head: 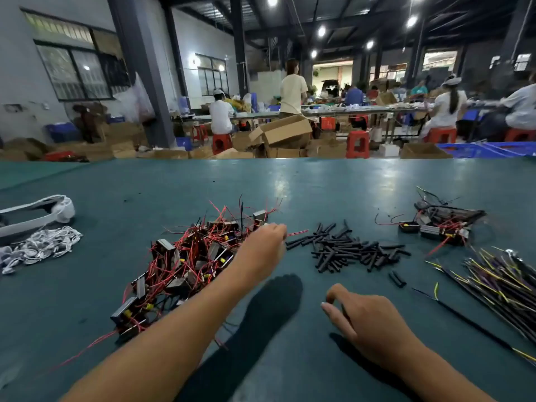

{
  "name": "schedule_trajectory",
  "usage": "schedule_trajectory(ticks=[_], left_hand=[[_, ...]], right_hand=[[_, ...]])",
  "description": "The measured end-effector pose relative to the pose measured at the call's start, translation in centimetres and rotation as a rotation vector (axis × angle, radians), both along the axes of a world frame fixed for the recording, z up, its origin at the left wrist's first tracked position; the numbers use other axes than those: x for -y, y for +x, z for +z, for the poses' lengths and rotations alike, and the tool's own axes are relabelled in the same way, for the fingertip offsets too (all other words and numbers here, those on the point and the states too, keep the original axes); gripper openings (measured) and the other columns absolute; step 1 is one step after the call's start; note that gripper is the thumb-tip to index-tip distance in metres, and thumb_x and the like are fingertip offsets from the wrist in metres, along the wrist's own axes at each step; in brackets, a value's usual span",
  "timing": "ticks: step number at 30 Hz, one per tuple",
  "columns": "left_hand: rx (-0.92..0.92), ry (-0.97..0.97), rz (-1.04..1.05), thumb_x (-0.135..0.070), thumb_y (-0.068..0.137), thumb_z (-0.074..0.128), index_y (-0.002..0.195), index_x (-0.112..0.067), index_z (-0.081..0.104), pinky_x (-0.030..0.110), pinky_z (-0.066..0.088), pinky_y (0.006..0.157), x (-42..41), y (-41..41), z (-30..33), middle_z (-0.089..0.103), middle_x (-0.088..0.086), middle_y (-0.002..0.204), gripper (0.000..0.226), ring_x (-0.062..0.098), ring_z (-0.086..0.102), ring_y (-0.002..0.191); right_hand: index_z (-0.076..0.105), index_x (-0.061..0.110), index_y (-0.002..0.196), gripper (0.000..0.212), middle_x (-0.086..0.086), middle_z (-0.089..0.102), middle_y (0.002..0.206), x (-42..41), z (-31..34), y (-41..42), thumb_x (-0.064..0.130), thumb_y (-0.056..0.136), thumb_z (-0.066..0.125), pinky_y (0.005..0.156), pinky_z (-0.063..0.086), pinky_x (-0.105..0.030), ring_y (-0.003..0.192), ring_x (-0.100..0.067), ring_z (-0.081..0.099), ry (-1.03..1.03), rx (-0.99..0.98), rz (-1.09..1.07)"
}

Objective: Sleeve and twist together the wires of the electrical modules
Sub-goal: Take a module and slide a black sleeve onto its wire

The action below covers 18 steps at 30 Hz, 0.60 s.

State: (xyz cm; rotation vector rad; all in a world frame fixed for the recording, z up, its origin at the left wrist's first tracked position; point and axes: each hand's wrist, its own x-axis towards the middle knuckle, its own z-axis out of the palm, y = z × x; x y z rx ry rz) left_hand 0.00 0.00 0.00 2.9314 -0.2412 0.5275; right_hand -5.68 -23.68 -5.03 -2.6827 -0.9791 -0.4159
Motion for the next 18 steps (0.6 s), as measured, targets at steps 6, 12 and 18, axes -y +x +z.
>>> schedule_trajectory(ticks=[6,12,18], left_hand=[[-0.071,0.219,0.198,0.006,0.093,0.047,0.113,0.001,0.06,0.043,0.049,0.087,-1.6,7.9,1.9,0.062,0.019,0.112,0.025,0.036,0.056,0.11],[-0.205,0.469,0.296,-0.023,0.095,0.059,0.117,-0.012,0.065,0.036,0.039,0.094,-2.8,10.9,0.4,0.066,0.011,0.122,0.026,0.031,0.054,0.118],[-0.317,0.522,0.242,-0.042,0.092,0.066,0.12,-0.018,0.065,0.04,0.037,0.098,-3.9,11.6,0.5,0.063,0.007,0.127,0.037,0.03,0.051,0.122]], right_hand=[[0.045,0.038,0.105,0.044,0.006,0.044,0.055,0.7,-0.7,0.7,0.067,0.091,0.015,0.058,0.035,-0.023,0.056,-0.009,0.046,0.142,-0.08,0.074],[0.04,0.043,0.098,0.038,0.006,0.042,0.052,1.9,-0.9,1.0,0.07,0.088,0.016,0.053,0.033,-0.02,0.057,-0.008,0.048,0.232,-0.123,0.102],[0.043,0.041,0.099,0.035,0.006,0.043,0.053,1.8,-0.6,1.0,0.068,0.089,0.022,0.054,0.032,-0.02,0.059,-0.008,0.048,0.256,-0.155,0.136]])
